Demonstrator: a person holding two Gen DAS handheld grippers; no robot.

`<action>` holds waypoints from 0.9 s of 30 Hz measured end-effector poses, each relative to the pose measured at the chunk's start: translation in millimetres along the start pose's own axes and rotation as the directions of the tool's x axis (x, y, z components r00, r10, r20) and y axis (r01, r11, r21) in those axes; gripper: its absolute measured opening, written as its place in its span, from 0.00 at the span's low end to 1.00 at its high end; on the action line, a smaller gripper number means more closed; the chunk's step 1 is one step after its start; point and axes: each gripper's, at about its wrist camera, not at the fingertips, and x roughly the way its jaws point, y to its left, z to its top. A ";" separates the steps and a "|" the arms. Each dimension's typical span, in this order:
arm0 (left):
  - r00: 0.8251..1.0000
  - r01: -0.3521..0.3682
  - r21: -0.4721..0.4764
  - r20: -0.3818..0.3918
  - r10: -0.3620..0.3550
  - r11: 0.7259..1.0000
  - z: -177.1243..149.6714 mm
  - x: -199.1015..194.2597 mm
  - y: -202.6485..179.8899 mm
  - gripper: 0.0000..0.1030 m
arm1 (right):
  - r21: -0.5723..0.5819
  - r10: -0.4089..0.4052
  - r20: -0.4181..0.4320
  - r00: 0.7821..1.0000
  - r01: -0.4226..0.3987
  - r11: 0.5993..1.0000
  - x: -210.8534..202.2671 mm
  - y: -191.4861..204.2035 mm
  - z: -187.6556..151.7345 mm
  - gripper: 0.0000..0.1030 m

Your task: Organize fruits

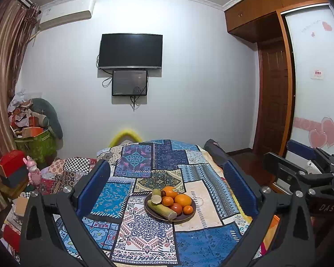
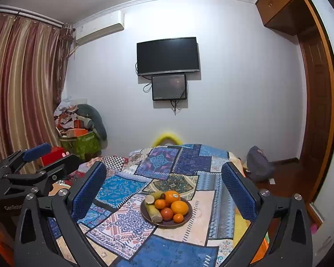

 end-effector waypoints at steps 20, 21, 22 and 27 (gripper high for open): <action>0.999 0.027 -0.007 -0.019 -0.027 1.000 2.5 1.3 1.9 1.00 | -0.007 -0.002 -0.006 1.000 0.002 1.000 2.8 1.8 -1.3 1.00; 0.999 0.027 -0.009 -0.019 -0.027 1.000 2.6 1.3 2.4 1.00 | -0.007 -0.002 -0.006 1.000 0.002 1.000 2.8 2.0 -1.6 1.00; 0.999 0.028 -0.010 -0.019 -0.028 1.000 2.7 1.3 2.8 1.00 | -0.006 -0.001 -0.007 1.000 0.001 1.000 2.8 1.9 -1.6 1.00; 0.999 0.030 -0.010 -0.023 -0.031 0.999 1.8 1.1 2.5 1.00 | -0.006 -0.002 -0.007 1.000 0.002 1.000 2.5 2.1 -1.3 1.00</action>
